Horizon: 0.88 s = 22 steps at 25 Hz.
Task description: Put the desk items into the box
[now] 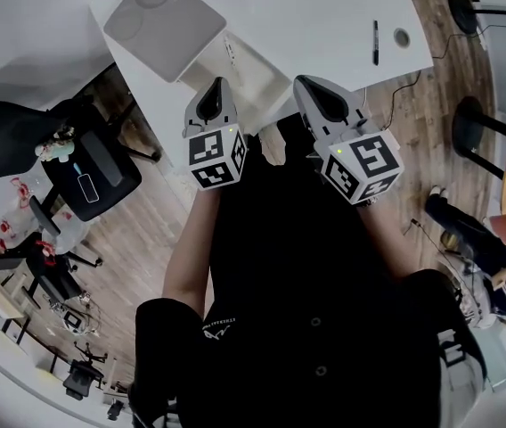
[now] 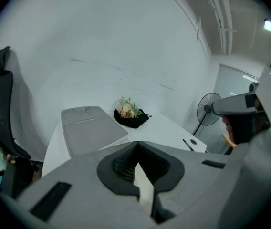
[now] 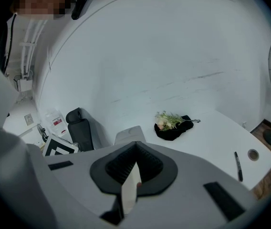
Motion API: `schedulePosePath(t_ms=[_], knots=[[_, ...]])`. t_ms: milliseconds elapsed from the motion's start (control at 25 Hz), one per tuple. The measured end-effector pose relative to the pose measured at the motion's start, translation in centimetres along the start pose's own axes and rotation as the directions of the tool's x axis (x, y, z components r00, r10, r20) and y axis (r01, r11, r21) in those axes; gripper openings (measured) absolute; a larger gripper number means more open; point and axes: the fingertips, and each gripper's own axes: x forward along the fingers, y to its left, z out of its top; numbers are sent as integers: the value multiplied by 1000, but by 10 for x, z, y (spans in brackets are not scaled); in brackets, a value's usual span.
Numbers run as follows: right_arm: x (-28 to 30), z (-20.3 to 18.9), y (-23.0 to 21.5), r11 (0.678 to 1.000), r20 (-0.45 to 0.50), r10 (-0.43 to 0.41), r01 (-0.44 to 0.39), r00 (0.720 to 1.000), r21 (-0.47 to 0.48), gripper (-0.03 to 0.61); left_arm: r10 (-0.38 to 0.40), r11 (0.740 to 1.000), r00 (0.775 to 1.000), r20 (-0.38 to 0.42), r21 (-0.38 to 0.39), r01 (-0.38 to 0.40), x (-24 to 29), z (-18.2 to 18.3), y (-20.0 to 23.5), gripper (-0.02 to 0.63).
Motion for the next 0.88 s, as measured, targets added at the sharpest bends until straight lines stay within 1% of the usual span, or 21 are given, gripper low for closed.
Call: schedulePosePath(t_ms=[240, 440, 600, 760, 880], knots=[[4, 0, 26, 1000, 24, 15, -14, 1000, -12, -2, -40, 998, 996, 83, 46, 36, -28, 22, 3, 8], [3, 4, 46, 999, 52, 26, -25, 998, -27, -2, -80, 995, 986, 147, 71, 70, -56, 41, 1, 7], [6, 10, 60, 998, 73, 40, -37, 997, -47, -2, -70, 993, 977, 201, 110, 48, -79, 56, 6, 8], [7, 21, 73, 997, 97, 51, -45, 994, -66, -2, -82, 993, 966, 245, 108, 57, -98, 69, 8, 8], [6, 30, 82, 995, 120, 61, -51, 991, -81, -2, -87, 990, 957, 276, 132, 52, -111, 79, 7, 8]])
